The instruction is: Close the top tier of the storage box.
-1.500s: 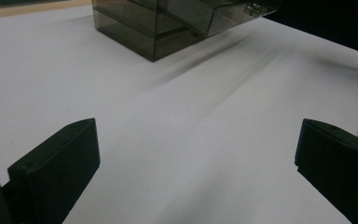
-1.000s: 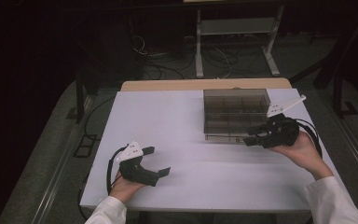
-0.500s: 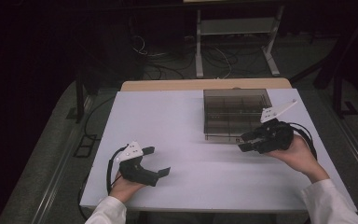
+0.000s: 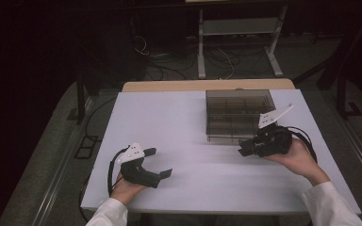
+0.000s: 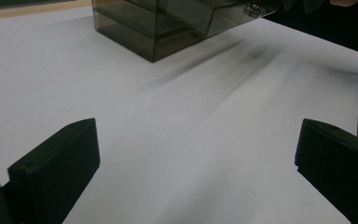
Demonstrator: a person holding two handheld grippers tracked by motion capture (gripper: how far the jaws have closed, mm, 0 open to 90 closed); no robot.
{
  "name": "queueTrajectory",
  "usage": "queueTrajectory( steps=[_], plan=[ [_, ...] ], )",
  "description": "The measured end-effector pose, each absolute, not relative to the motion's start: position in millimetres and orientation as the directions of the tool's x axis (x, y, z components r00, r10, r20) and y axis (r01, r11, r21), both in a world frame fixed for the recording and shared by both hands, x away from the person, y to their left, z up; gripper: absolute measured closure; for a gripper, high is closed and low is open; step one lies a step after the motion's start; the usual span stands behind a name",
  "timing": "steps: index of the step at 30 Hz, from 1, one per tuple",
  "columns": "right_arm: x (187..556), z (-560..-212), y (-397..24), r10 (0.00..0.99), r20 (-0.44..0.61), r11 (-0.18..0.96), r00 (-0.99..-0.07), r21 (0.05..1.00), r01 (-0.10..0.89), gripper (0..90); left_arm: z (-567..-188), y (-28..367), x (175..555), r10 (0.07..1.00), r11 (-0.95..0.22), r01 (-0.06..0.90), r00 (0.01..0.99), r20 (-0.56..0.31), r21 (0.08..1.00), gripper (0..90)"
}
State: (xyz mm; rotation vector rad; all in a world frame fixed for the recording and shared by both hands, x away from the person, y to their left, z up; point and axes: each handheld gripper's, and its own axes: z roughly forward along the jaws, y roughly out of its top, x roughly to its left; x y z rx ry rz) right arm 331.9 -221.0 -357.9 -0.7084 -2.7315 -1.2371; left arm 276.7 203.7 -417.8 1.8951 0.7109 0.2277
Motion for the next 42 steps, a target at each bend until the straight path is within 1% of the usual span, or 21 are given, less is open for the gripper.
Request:
queueTrajectory(
  steps=[6,12,18,32,39,42],
  plan=[
    [334,-363,-222,0.386,0.245,0.581,-0.889,0.684,0.441,75.3,-418,204,277,0.57,-0.276,0.37,0.806,-0.159,0.887,0.0],
    [337,-370,-222,0.416,0.245,0.586,-0.876,0.665,0.464,83.5,-418,204,277,0.57,-0.274,0.37,0.806,-0.16,0.887,0.0],
    [340,-376,-223,0.441,0.237,0.591,-0.866,0.65,0.479,88.8,-418,204,277,0.569,-0.277,0.37,0.807,-0.159,0.887,0.0],
    [345,-384,-221,0.493,0.198,0.614,-0.847,0.611,0.5,89.0,-418,204,277,0.569,-0.277,0.369,0.807,-0.158,0.887,0.0],
    [349,-385,-223,0.511,0.195,0.605,-0.837,0.61,0.511,89.0,-418,204,277,0.569,-0.276,0.37,0.807,-0.159,0.887,0.0],
    [349,-385,-224,0.521,0.177,0.605,-0.835,0.614,0.507,89.0,-418,203,277,0.57,-0.277,0.37,0.806,-0.158,0.887,0.0]
  ],
)
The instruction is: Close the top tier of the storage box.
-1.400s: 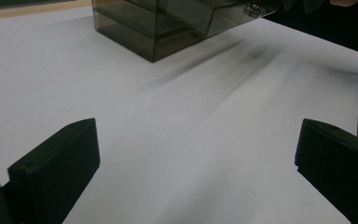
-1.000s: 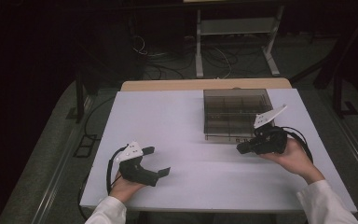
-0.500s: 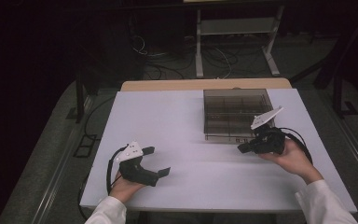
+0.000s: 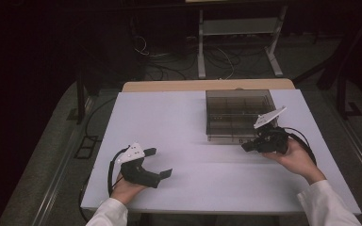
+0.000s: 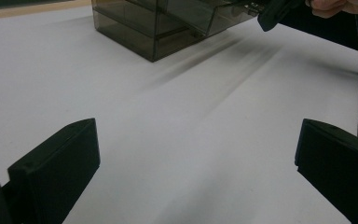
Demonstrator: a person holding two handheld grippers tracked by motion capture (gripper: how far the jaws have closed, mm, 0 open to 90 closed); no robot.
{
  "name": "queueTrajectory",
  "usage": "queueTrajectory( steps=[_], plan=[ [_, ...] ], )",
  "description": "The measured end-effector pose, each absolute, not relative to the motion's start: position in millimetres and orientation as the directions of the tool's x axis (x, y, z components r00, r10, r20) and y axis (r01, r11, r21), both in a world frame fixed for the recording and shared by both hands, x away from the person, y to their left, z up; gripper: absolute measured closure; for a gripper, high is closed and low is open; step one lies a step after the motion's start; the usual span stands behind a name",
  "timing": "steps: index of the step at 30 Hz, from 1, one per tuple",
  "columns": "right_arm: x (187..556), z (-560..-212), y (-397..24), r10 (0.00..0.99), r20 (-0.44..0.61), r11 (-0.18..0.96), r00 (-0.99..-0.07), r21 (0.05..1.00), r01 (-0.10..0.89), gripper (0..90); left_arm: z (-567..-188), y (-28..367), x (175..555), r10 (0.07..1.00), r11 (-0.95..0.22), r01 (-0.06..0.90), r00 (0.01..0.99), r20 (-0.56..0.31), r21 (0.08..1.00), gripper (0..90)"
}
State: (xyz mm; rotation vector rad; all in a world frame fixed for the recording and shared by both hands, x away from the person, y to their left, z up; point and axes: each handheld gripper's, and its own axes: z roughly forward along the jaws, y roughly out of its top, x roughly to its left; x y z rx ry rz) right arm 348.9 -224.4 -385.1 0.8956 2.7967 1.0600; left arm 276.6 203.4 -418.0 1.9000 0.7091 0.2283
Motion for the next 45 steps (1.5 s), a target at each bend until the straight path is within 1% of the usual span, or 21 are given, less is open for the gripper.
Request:
queueTrajectory(
  steps=[11,24,45],
  plan=[
    [354,-386,-230,0.532,0.188,0.586,-0.826,0.622,0.519,89.0,-418,203,277,0.57,-0.279,0.37,0.806,-0.158,0.886,0.0],
    [361,-389,-232,0.546,0.175,0.575,-0.82,0.633,0.518,89.0,-418,204,277,0.57,-0.278,0.371,0.806,-0.159,0.886,0.0],
    [372,-391,-237,0.564,0.197,0.537,-0.802,0.651,0.537,88.9,-419,203,277,0.57,-0.276,0.372,0.806,-0.16,0.886,0.0]
  ],
)
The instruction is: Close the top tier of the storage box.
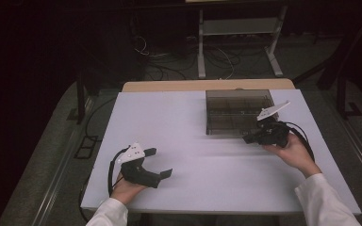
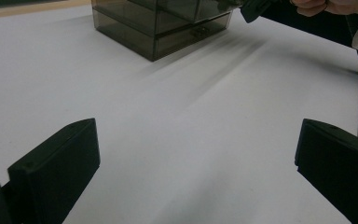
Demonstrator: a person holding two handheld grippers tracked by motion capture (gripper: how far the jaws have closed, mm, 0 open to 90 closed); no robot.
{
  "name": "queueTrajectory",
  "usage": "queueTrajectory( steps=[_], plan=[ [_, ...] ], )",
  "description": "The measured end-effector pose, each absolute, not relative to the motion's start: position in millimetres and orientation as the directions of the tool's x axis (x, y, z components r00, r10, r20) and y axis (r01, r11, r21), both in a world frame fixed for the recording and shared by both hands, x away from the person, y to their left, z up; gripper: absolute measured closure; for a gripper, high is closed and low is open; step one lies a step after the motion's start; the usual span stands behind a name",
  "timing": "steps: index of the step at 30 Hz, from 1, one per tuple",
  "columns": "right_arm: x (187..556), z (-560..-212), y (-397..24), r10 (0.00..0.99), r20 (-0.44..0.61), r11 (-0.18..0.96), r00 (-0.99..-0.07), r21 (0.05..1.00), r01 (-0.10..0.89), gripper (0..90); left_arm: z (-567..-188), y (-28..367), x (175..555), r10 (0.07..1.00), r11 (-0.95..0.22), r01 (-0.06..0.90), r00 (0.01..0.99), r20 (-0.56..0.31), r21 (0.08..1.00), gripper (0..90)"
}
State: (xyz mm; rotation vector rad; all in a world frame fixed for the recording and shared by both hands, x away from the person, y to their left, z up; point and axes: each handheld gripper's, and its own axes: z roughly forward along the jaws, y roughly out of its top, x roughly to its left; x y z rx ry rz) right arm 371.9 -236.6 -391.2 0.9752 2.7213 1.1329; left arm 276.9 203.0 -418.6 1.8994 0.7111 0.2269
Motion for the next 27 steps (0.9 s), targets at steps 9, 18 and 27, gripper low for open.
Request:
queueTrajectory(
  steps=[9,18,27],
  plan=[
    [376,-389,-235,0.572,0.191,0.539,-0.798,0.645,0.541,89.0,-418,203,277,0.571,-0.274,0.373,0.805,-0.162,0.887,0.0],
    [380,-389,-236,0.576,0.193,0.536,-0.794,0.644,0.546,89.0,-418,203,277,0.571,-0.275,0.371,0.805,-0.16,0.887,0.0],
    [385,-390,-236,0.583,0.196,0.53,-0.789,0.643,0.552,89.0,-418,203,277,0.57,-0.277,0.37,0.806,-0.159,0.887,0.0]
  ],
)
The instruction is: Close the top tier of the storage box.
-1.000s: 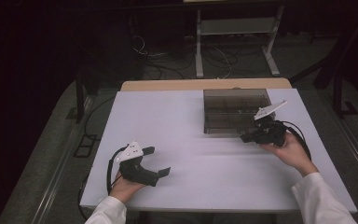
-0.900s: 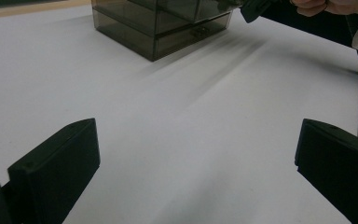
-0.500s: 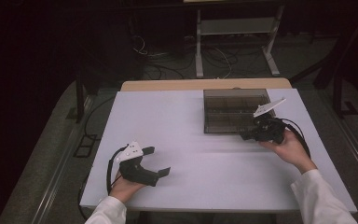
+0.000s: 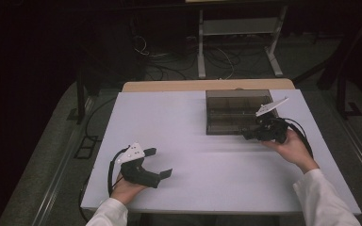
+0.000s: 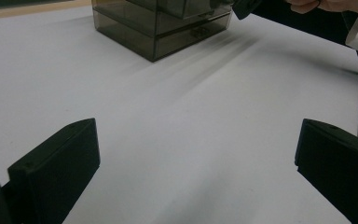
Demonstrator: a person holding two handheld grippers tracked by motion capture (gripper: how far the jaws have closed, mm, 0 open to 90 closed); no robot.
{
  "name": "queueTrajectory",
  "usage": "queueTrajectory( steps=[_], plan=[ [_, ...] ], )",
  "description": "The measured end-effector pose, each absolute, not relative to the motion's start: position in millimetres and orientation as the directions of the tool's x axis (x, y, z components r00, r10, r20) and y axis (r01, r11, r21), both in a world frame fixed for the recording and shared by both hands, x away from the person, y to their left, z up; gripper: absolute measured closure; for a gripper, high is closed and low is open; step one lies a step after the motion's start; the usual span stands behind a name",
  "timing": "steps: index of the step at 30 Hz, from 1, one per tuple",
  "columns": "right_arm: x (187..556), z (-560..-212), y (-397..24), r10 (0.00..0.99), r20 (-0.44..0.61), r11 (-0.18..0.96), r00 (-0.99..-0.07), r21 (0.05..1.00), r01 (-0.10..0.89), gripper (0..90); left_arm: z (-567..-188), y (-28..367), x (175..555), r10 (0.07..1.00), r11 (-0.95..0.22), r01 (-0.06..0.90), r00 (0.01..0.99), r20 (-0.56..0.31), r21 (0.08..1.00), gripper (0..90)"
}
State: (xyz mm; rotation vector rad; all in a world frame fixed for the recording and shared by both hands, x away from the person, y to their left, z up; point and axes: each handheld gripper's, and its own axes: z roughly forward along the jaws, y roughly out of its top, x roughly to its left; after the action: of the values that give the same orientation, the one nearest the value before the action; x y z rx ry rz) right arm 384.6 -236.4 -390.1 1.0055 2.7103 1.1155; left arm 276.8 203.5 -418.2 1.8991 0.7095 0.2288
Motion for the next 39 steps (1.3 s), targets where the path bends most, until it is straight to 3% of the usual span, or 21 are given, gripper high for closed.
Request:
queueTrajectory(
  steps=[39],
  plan=[
    [404,-396,-244,0.628,0.235,0.474,-0.742,0.64,0.604,89.0,-418,203,277,0.572,-0.277,0.371,0.805,-0.158,0.886,0.0]
  ],
)
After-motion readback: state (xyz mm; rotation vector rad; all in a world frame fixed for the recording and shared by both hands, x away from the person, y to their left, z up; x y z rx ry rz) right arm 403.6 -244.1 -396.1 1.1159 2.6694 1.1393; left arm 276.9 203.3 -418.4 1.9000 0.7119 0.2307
